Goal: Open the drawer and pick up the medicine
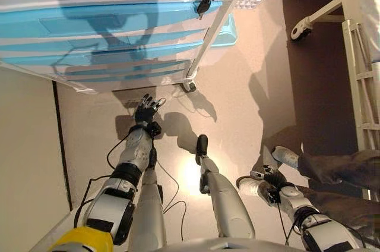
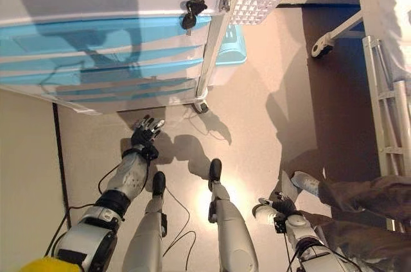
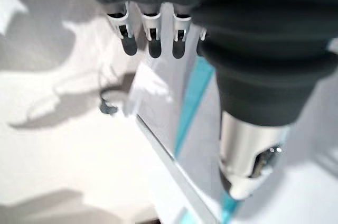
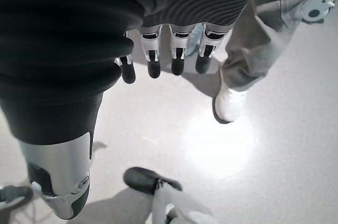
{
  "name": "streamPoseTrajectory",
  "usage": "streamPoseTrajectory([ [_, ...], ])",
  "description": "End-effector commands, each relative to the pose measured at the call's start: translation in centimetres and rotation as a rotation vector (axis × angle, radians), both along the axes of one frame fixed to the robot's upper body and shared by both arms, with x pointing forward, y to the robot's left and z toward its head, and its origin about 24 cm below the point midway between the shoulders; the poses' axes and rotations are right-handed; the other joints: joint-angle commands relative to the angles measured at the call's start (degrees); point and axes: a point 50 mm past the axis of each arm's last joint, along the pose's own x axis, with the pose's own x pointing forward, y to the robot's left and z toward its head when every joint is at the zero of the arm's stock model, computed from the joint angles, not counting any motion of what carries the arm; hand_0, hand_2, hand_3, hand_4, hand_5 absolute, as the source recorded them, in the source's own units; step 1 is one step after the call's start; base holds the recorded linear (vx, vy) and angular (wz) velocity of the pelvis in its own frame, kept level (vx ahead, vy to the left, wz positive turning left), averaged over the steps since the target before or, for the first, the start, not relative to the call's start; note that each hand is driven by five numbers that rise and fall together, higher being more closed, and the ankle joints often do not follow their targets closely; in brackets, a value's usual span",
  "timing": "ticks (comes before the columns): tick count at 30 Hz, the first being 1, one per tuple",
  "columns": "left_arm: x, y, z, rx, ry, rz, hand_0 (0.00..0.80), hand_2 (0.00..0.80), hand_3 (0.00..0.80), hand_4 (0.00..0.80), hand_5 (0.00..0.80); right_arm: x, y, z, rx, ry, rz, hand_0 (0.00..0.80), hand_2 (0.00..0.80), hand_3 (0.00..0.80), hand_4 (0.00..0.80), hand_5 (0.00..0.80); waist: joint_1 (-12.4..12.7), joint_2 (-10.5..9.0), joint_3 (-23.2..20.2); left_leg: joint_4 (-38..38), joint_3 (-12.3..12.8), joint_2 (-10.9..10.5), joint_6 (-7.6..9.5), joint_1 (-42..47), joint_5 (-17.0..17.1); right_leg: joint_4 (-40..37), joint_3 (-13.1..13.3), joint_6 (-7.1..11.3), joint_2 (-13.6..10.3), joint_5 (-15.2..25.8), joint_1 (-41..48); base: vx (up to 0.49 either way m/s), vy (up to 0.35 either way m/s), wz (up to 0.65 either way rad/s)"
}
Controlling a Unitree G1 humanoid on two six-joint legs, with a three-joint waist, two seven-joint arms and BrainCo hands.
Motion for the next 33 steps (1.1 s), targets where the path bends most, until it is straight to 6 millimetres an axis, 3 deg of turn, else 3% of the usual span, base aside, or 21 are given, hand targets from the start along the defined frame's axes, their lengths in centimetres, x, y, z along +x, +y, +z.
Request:
streamPoseTrajectory([
  [1, 0.4, 1.4, 1.7, -0.054, -0.099, 0.071, 0.0, 0.0, 0.0, 0.0, 0.0, -1.1, -0.3, -0.5, -0.005, 0.018, -0.015, 0.0, 0.0, 0.0, 0.0, 0.0, 0.7, -0.52, -1.3, -0.3, -0.7, -2.1, 3.13, -2.8, 1.7, 4.4, 0.1, 3.9, 0.6, -3.5, -1.0, 0.0, 0.0, 0.0],
  [13, 1.2, 2.8, 4.9, -0.267, -0.273, 0.161, 0.0, 0.0, 0.0, 0.0, 0.0, -1.3, 0.2, -0.7, 0.019, 0.021, -0.015, 0.0, 0.0, 0.0, 0.0, 0.0, 0.8, -1.7, -1.0, -0.9, -1.0, -1.7, 2.95, -1.2, 1.3, 4.3, -0.1, 3.82, 0.9, -4.1, 0.4, 0.0, 0.0, 0.0],
  [33, 0.4, 3.8, 6.6, -0.428, -0.44, 0.172, 0.0, 0.0, 0.0, 0.0, 0.0, -2.3, 0.5, -1.3, 0.051, 0.05, -0.006, 0.0, 0.0, 0.0, 0.0, 0.0, 1.9, -2.72, -0.1, -0.4, -1.4, -2.0, 3.11, -0.2, 0.7, 4.6, -0.1, 3.64, 1.2, -4.4, 1.4, 0.0, 0.0, 0.0],
])
